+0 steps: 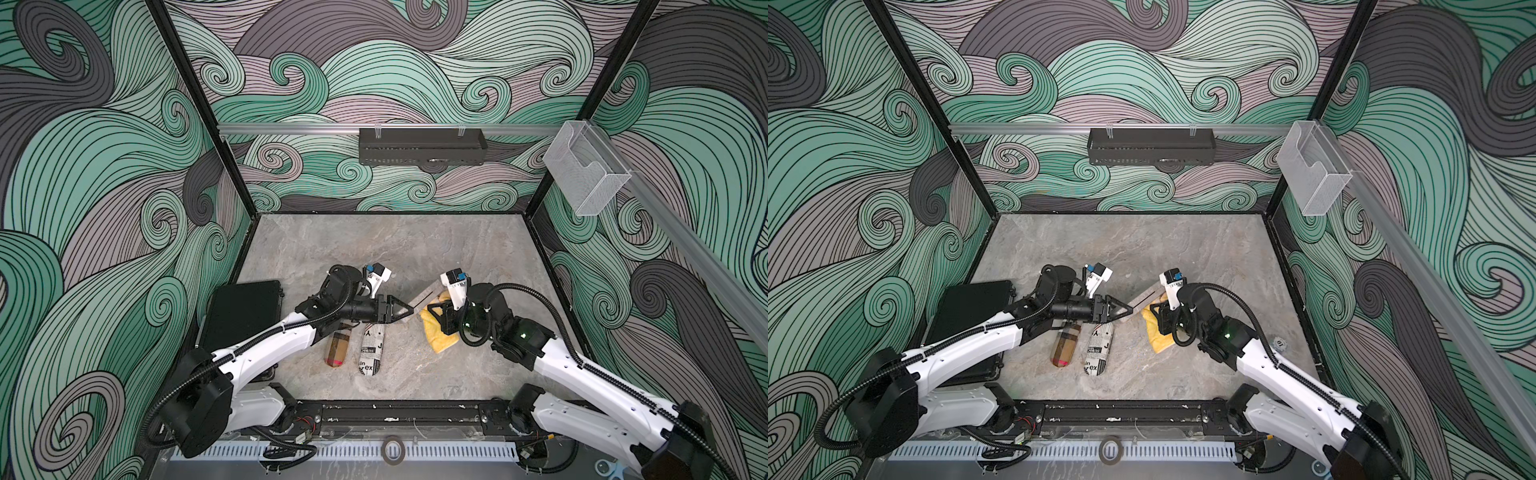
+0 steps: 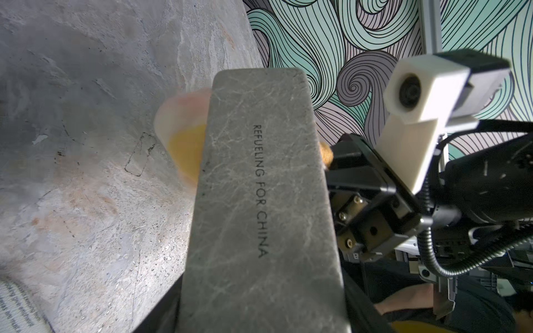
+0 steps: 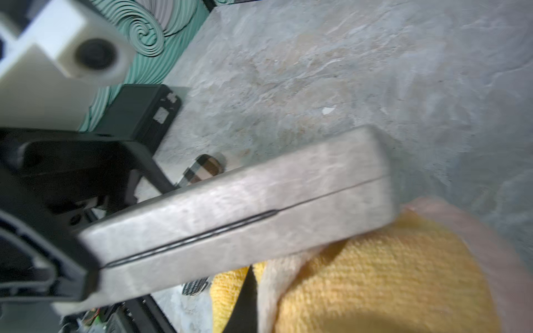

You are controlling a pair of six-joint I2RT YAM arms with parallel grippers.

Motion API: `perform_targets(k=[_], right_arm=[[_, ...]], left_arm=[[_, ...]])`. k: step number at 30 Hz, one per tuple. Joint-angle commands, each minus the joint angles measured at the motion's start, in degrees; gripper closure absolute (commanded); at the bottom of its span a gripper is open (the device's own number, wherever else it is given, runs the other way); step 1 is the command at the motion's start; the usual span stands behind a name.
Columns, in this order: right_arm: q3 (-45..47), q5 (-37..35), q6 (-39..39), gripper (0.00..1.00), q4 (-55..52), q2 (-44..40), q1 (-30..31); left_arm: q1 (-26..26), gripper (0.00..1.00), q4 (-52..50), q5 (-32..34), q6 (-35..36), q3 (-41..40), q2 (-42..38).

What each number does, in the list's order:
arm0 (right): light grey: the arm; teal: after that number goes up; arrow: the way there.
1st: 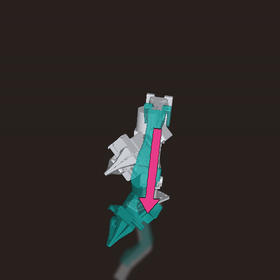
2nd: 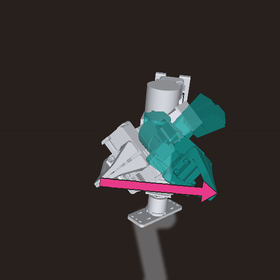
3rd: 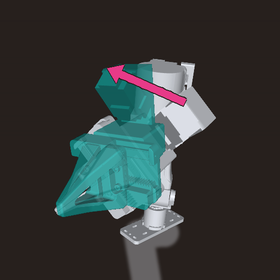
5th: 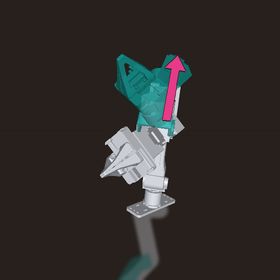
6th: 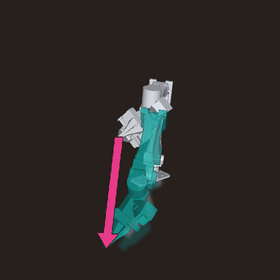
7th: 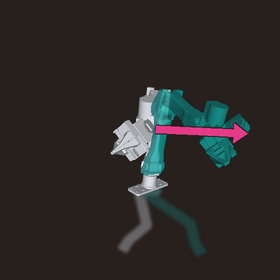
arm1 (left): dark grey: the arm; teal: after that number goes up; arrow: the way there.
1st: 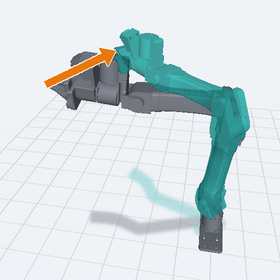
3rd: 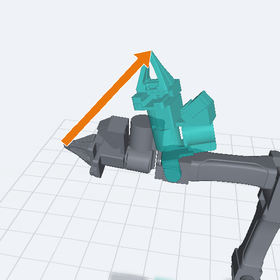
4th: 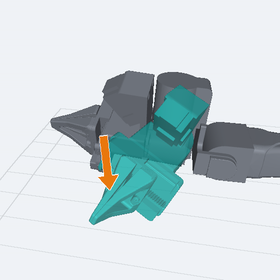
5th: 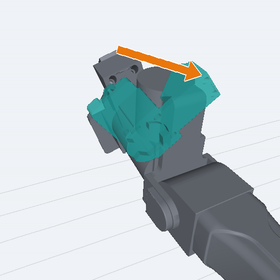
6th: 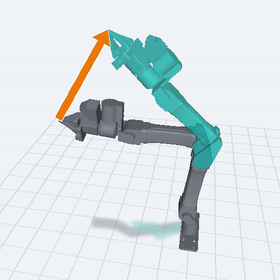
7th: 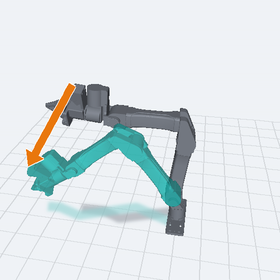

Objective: Wipe the eyeglass case
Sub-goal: Wipe the dirt from the eyeglass case.

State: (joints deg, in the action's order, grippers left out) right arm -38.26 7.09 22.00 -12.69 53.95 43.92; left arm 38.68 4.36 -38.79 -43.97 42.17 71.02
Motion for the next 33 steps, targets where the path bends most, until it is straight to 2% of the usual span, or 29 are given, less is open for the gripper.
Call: perform_targets(k=[1, 4, 6, 10, 12, 14, 17, 20, 24, 28, 33], right_arm=[[0.7, 10.4, -2.4, 1.00, 7.5, -1.7, 3.3], [1.8, 11.7, -2.5, 1.00, 8.2, -3.5, 3.9], [2.5, 5.7, -2.3, 1.00, 6.5, -5.5, 3.8], [0.3, -12.5, -0.6, 1.00, -3.7, -7.2, 1.4], [-0.3, -16.5, 1.0, 1.00, -6.8, -8.0, -1.3], [-0.5, -16.5, 2.5, 1.00, -7.5, -9.0, -4.9], [-0.6, -12.2, 4.1, 1.00, -8.9, -11.3, -9.6], [-1.0, -4.8, 5.0, 1.00, -8.2, -13.7, -13.6], [-1.8, 11.2, 7.2, 1.00, -2.6, -14.9, -18.4], [-3.5, 22.7, 10.3, 1.00, 3.6, -12.4, -19.7], [-5.1, 28.7, 13.7, 1.00, 7.4, -7.1, -19.8]], left_arm=[[0.1, 0.56, 1.3, -2.6, 1.9, 1.3, -0.4], [0.1, 0.56, 1.3, -2.7, 2.0, 1.2, -0.1], [0.1, 0.56, 1.4, -3.1, 2.4, 1.1, 0.0], [0.0, 0.56, 0.0, -4.6, 4.4, 0.6, -0.8], [0.0, 0.55, -0.9, -5.5, 5.4, 0.5, -1.6], [0.0, 0.56, -1.5, -6.2, 6.0, 0.3, -2.2], [-0.3, 0.56, -2.9, -6.5, 7.9, -0.1, -3.5], [-1.2, 0.56, -4.4, -6.6, 10.4, -1.2, -5.5], [-2.9, 0.56, -4.1, -9.6, 12.0, -3.0, -7.5], [-3.8, 0.56, -1.1, -12.3, 12.0, -4.8, -8.6], [-4.6, 0.56, 0.5, -13.5, 12.3, -5.8, -10.7]])
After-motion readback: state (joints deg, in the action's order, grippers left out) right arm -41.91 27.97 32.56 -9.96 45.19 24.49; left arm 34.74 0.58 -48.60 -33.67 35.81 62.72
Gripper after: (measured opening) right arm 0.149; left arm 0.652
